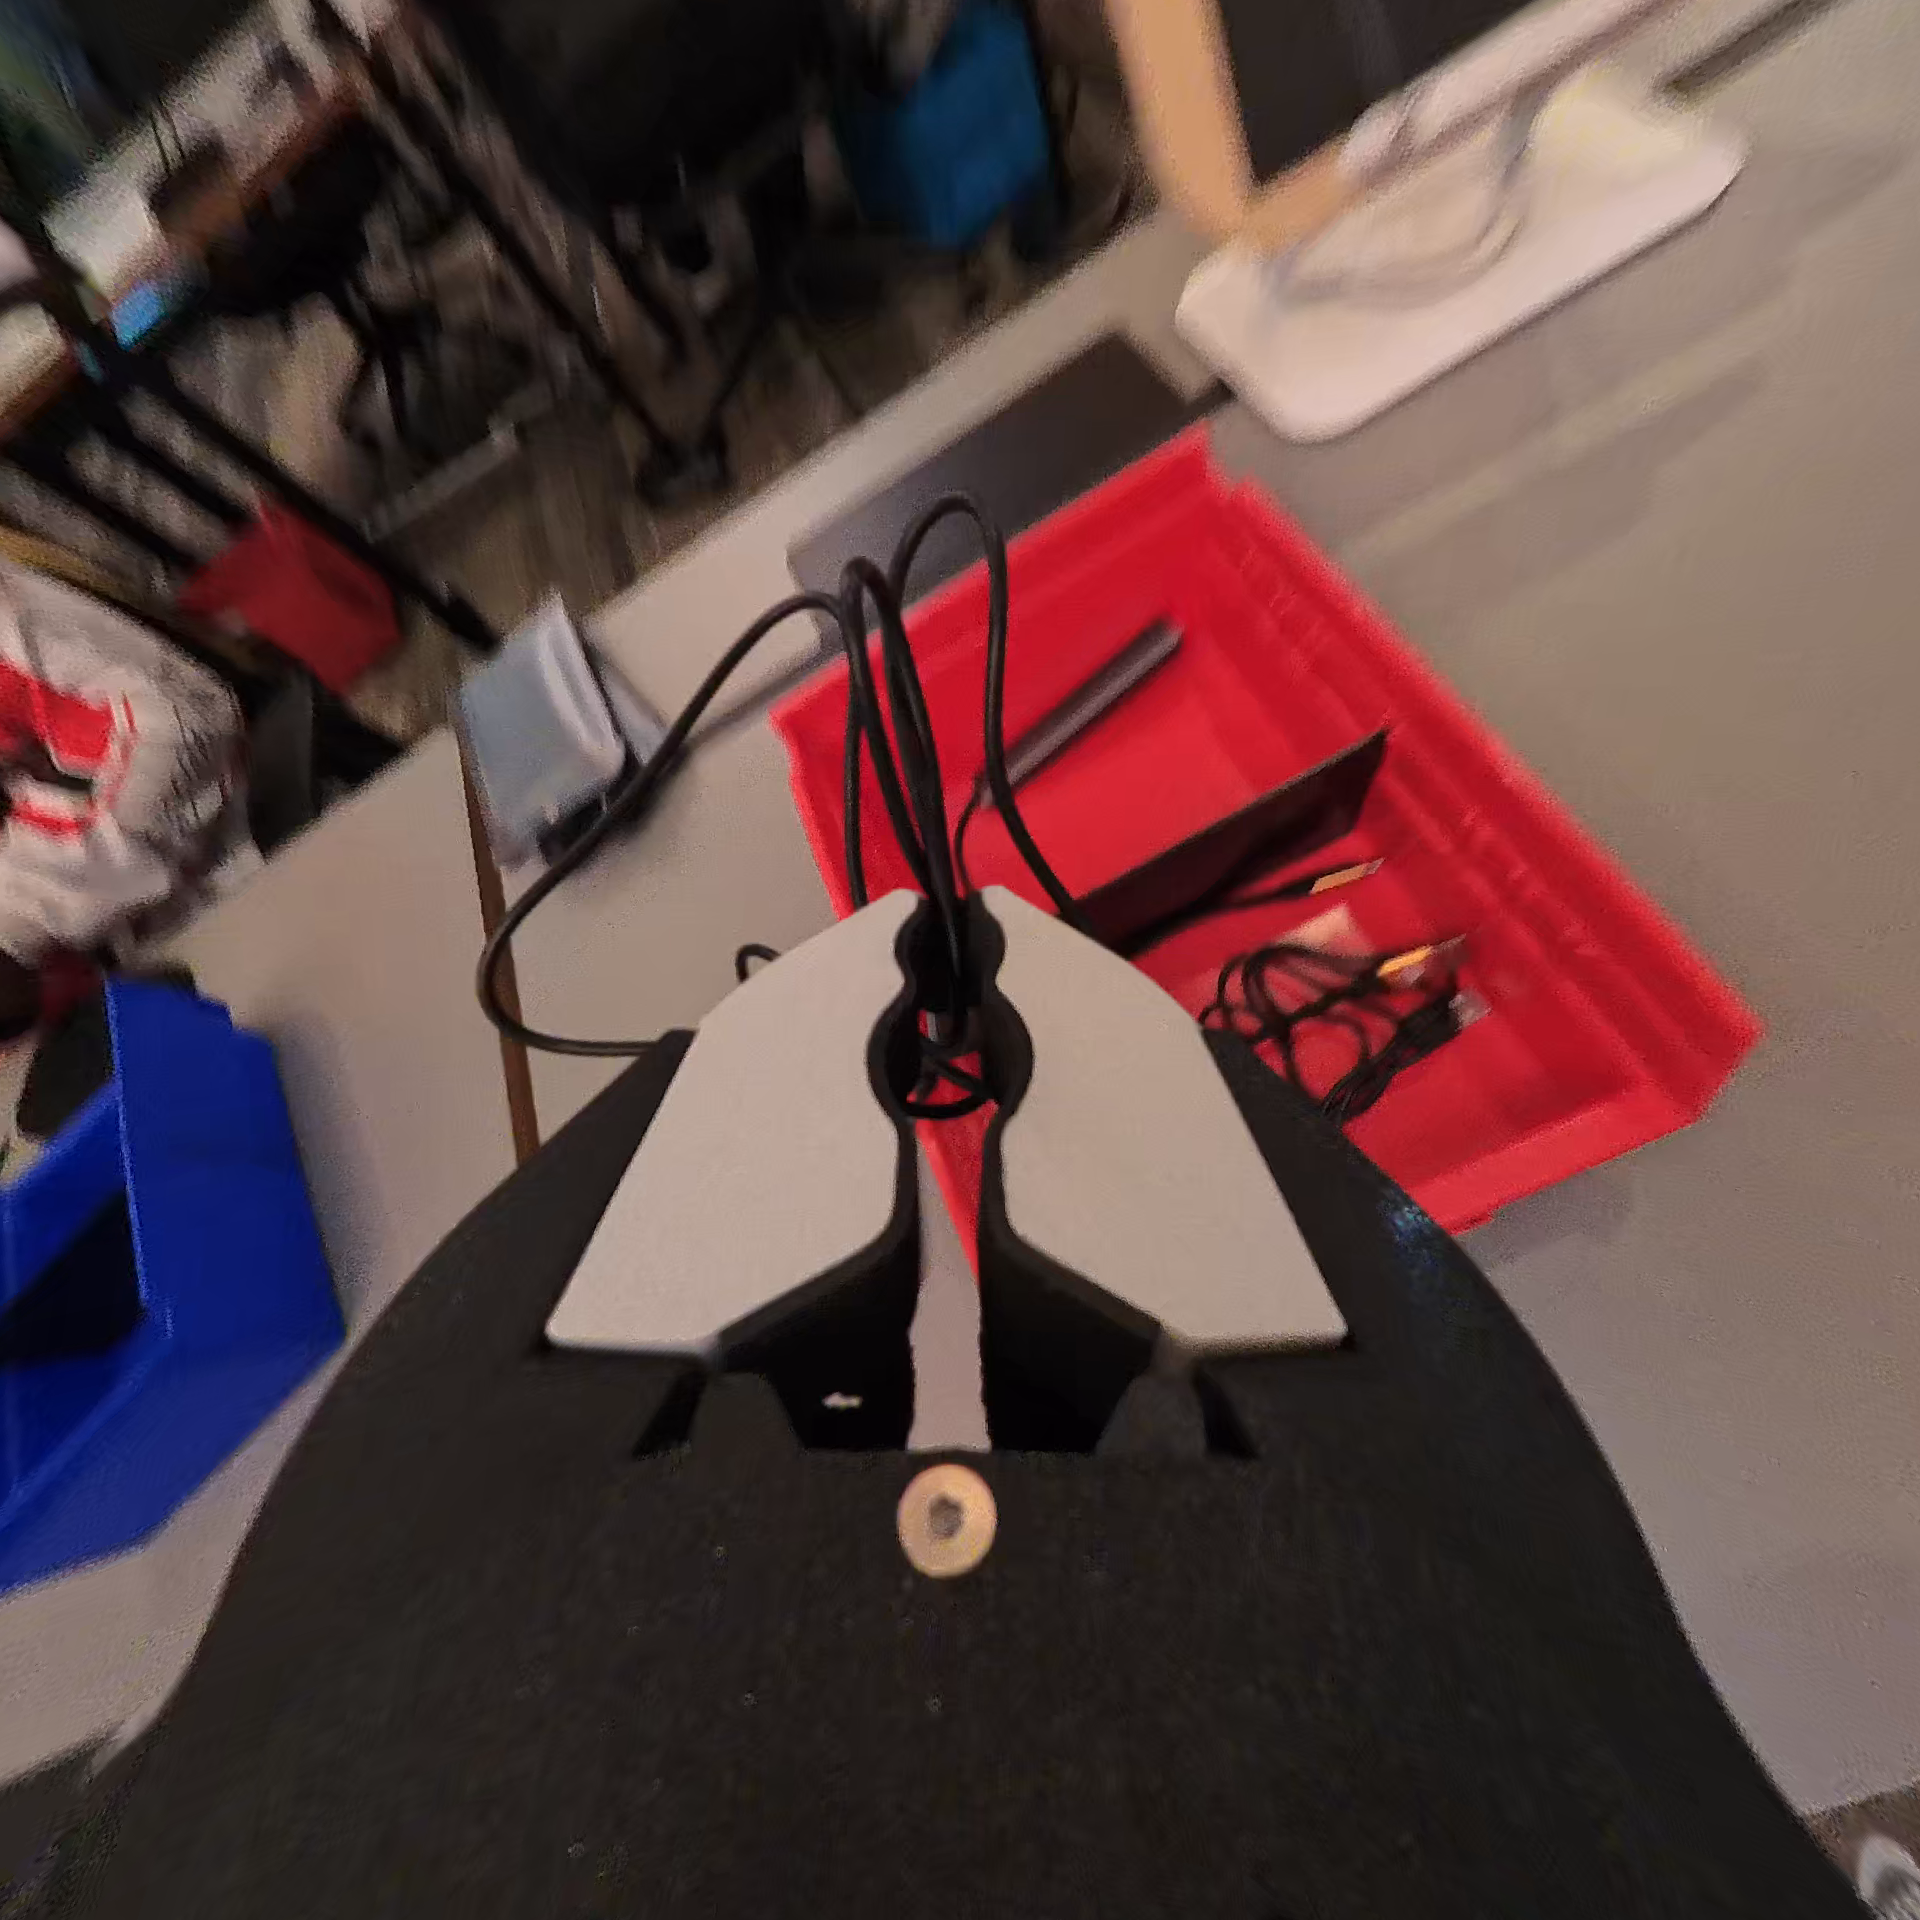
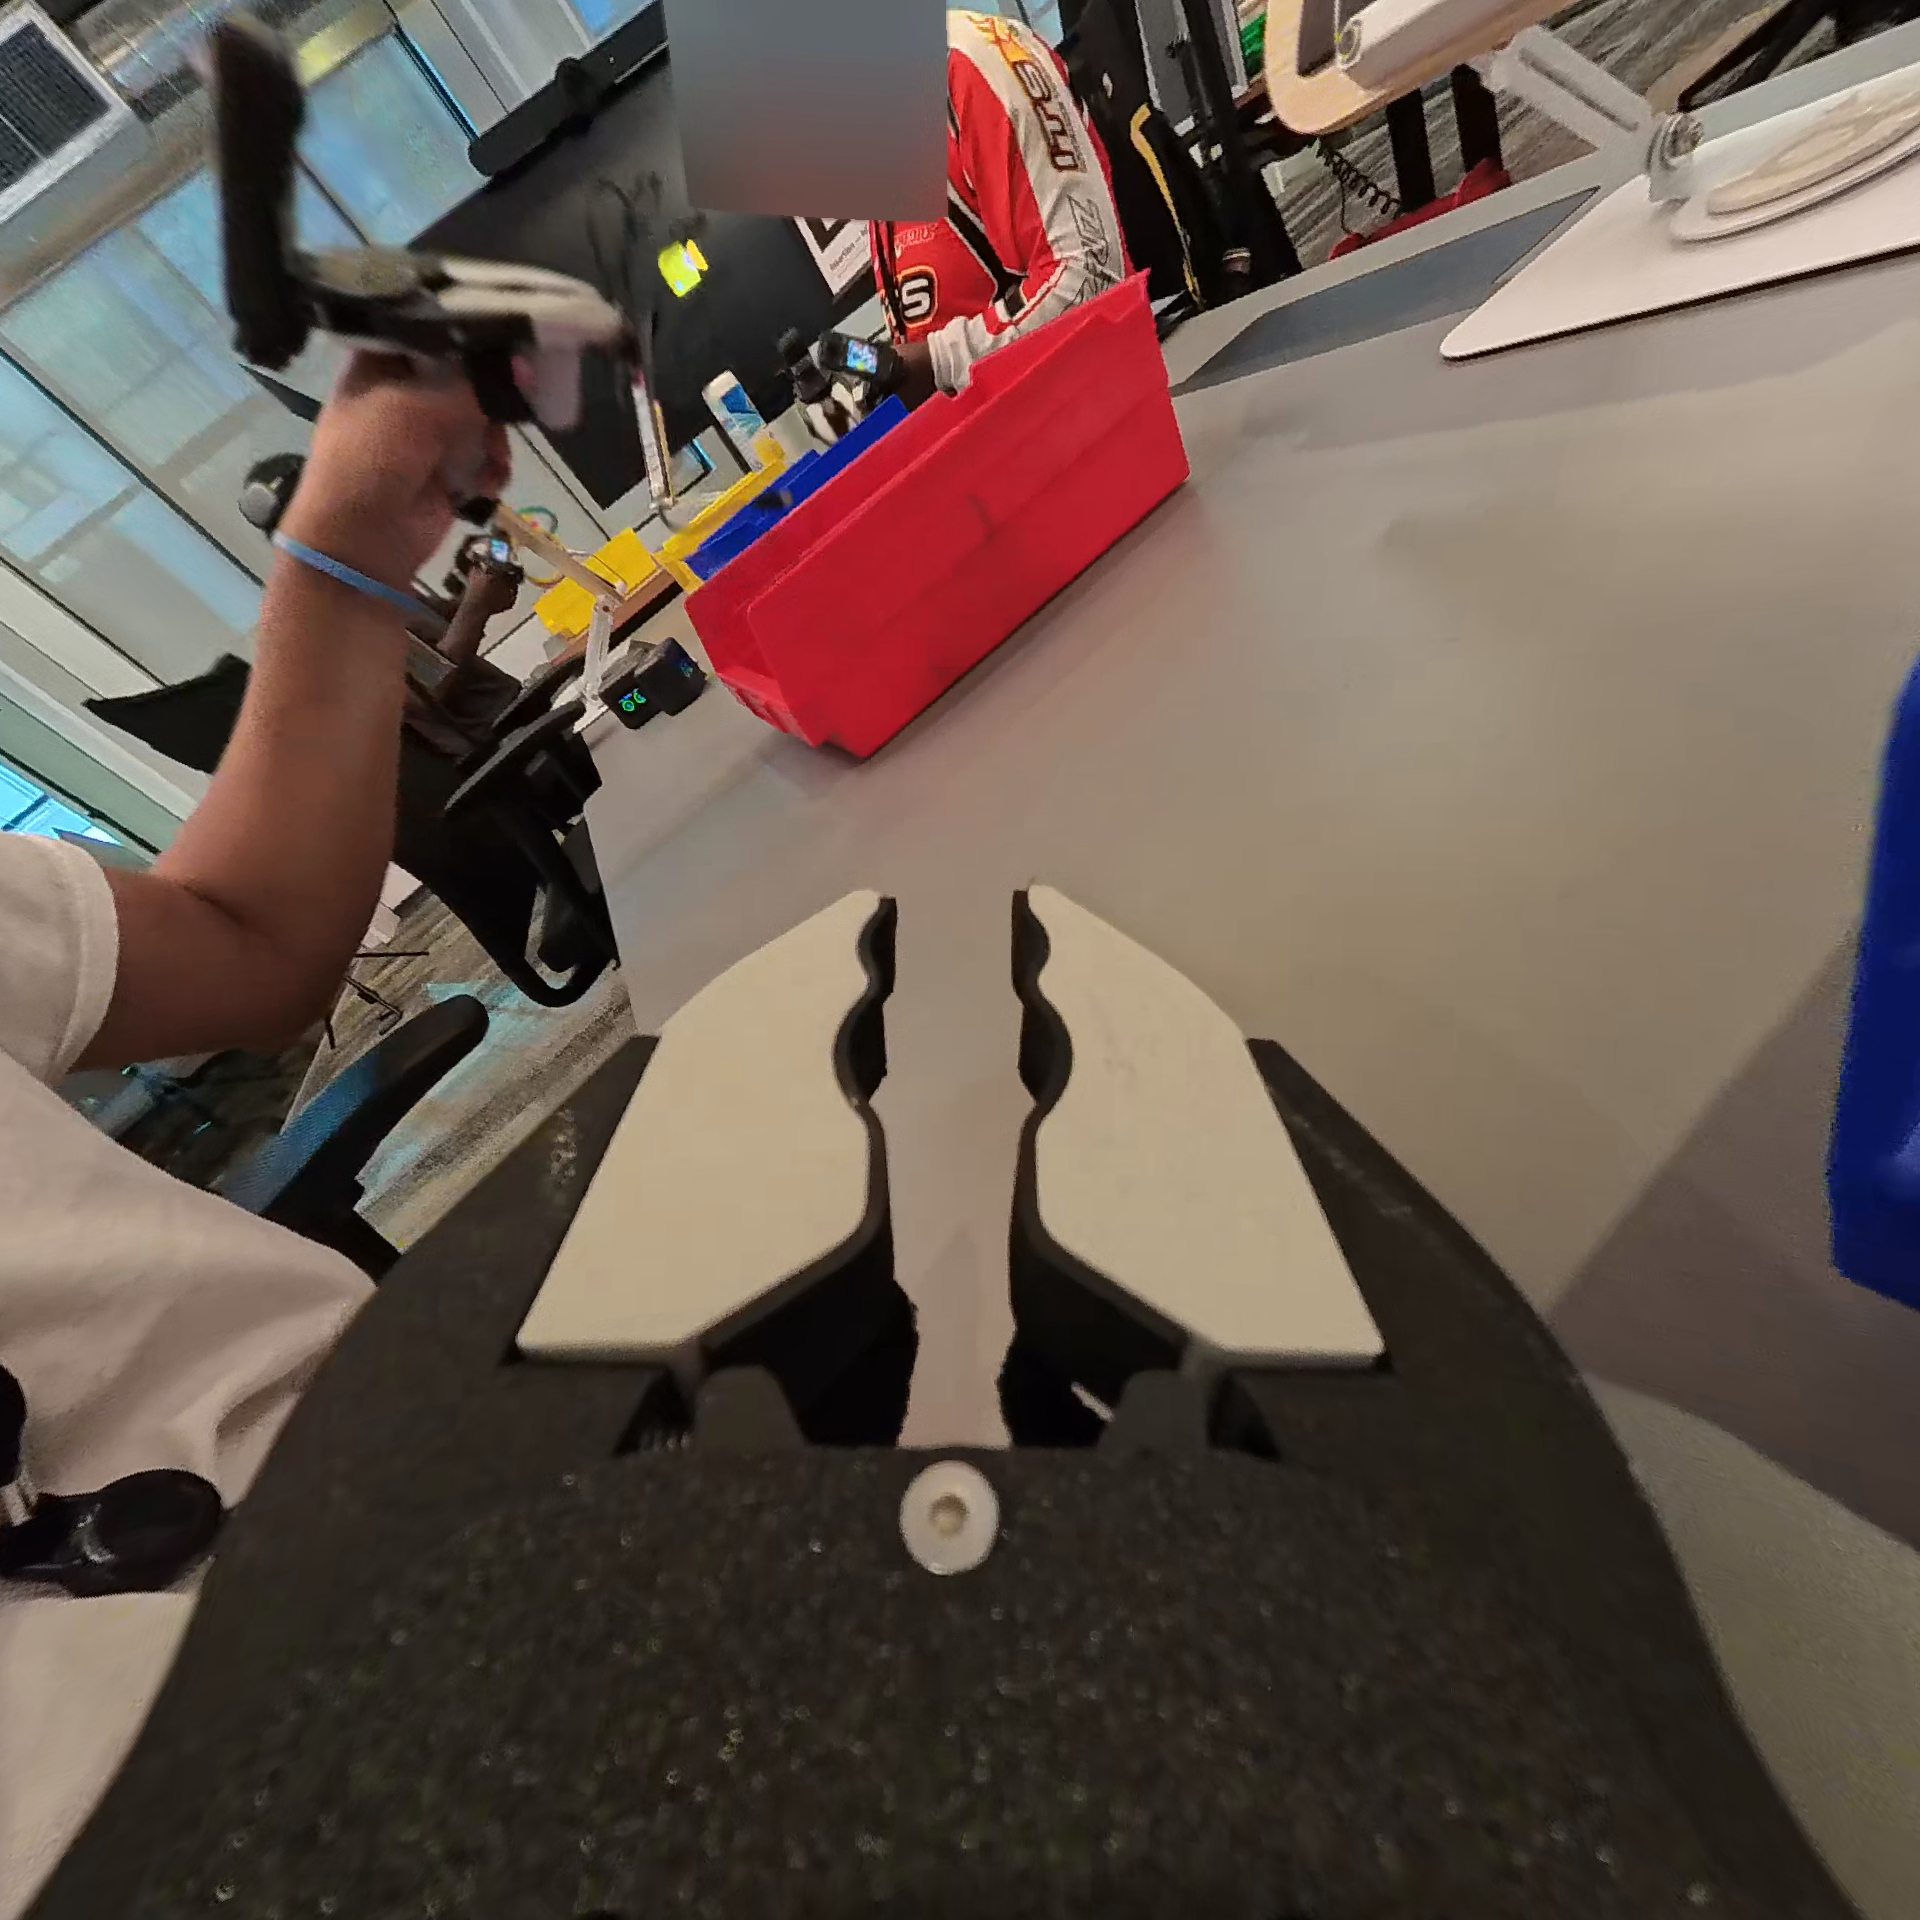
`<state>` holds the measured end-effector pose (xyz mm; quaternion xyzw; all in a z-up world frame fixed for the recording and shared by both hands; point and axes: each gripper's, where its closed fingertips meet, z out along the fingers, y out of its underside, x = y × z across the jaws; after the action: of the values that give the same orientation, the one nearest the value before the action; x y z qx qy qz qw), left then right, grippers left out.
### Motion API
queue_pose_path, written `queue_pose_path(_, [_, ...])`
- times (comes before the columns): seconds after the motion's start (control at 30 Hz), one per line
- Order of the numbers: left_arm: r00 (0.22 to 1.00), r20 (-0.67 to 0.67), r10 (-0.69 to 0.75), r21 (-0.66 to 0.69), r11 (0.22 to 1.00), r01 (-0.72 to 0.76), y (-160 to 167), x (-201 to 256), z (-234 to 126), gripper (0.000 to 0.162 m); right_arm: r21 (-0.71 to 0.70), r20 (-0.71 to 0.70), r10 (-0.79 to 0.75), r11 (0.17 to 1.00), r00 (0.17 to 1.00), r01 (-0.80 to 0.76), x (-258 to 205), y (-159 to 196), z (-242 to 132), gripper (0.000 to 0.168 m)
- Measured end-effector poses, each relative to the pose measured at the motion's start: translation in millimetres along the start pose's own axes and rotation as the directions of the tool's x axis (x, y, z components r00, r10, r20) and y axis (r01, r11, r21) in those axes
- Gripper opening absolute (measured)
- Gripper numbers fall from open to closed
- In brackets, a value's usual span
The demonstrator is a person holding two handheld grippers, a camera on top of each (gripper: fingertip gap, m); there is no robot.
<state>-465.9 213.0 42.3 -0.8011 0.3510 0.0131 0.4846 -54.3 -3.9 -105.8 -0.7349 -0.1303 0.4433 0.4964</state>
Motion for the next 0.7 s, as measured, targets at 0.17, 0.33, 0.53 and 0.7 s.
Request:
queue_pose_path(0.17, [0.979,-0.197,0.055,0.3,0.954,0.007,-78,71,-46,0.005,-0.001,-0.006,-0.018,1.0,1.0,0.018,-2,0,1,0.02])
queue_pose_path(0.33, [0.818,-0.564,0.118,0.389,0.911,0.137,-114,196,-62,0.005,-0.012,-0.009,-0.046,0.999,0.999,0.046,-5,2,2,0.02])
queue_pose_path(0.53, [0.538,-0.842,-0.05,0.158,0.929,0.334,-88,317,-21,0.005,-0.005,-0.023,-0.059,0.998,0.998,0.058,-5,0,-2,0.019])
queue_pose_path(0.7, [0.534,-0.824,-0.191,-0.075,0.97,0.232,0,392,39,0.005,-0.003,-0.042,-0.056,0.998,0.998,0.056,-2,0,-7,0.019])
